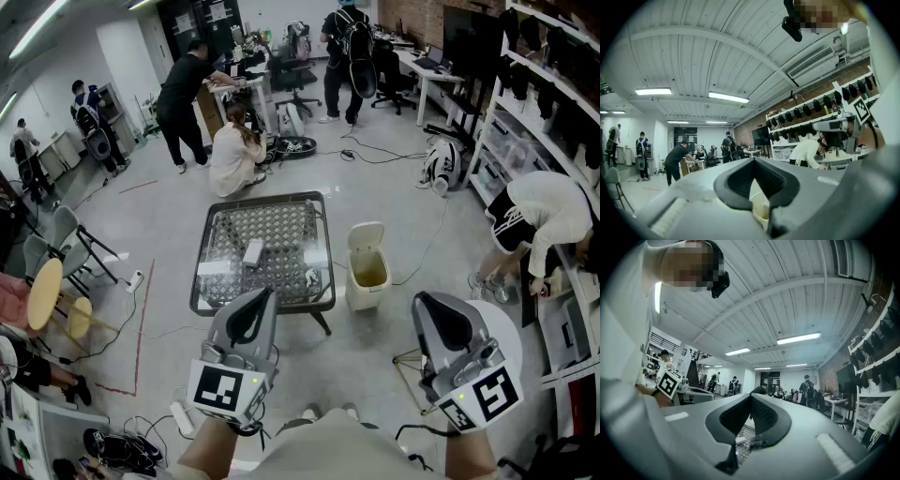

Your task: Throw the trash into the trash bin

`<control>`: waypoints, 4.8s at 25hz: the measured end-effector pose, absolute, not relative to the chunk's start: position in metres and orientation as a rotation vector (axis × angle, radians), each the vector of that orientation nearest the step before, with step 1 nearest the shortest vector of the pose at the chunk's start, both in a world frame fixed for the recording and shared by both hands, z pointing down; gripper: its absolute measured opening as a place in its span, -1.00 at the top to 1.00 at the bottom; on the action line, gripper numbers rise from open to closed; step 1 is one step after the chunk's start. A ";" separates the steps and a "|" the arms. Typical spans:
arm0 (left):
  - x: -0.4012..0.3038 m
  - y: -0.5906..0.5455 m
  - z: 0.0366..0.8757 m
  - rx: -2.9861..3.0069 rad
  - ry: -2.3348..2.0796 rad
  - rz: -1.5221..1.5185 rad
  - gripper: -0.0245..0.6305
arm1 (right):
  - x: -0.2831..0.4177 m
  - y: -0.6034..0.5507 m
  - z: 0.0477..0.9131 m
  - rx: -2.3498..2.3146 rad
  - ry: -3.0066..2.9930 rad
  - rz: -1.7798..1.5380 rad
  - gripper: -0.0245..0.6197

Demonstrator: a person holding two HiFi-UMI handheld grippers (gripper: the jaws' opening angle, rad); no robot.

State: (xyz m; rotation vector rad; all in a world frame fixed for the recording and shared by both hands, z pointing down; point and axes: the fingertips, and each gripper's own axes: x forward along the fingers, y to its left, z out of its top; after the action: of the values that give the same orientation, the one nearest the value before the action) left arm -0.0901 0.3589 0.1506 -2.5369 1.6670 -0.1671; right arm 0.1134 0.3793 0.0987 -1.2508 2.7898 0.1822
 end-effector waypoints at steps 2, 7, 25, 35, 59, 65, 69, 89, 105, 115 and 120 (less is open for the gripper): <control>-0.087 0.360 0.150 -2.537 1.675 -0.171 0.92 | 0.116 0.379 0.100 -1.242 2.788 0.173 0.91; -0.077 0.360 0.150 -2.534 1.673 -0.183 0.92 | 0.126 0.380 0.101 -1.221 2.768 0.143 0.91; -0.036 0.360 0.166 -2.527 1.714 -0.219 0.92 | 0.173 0.372 0.122 -1.225 2.777 0.075 0.20; -0.044 0.333 0.179 -2.524 1.764 -0.232 0.92 | 0.162 0.341 0.141 -1.154 2.834 0.038 0.22; -0.165 0.119 0.251 -2.570 1.835 -0.430 0.92 | 0.006 0.104 0.225 -1.079 3.048 -0.202 0.18; -0.194 0.069 0.298 -2.632 1.858 -0.517 0.92 | -0.044 0.047 0.284 -1.057 3.161 -0.299 0.16; -0.215 0.052 0.338 -2.661 1.809 -0.625 0.92 | -0.074 0.030 0.331 -1.026 3.235 -0.408 0.15; -0.223 0.054 0.485 -2.824 2.021 -0.954 0.92 | -0.124 0.041 0.564 -0.666 3.725 -0.882 0.15; -0.228 0.089 0.599 -2.791 2.411 -1.138 0.92 | -0.136 0.059 0.698 -0.361 3.952 -1.028 0.19; -0.236 0.102 0.627 -2.807 2.372 -1.251 0.92 | -0.138 0.062 0.729 -0.436 3.959 -1.107 0.49; -0.234 0.106 0.625 -2.800 2.373 -1.261 0.92 | -0.137 0.058 0.724 -0.453 3.948 -1.101 0.64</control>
State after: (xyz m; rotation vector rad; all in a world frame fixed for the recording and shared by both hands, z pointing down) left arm -0.2343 0.1056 0.6254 -2.7999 2.3727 -1.2614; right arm -0.1371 0.0584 0.7240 -0.4527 3.9482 -1.1011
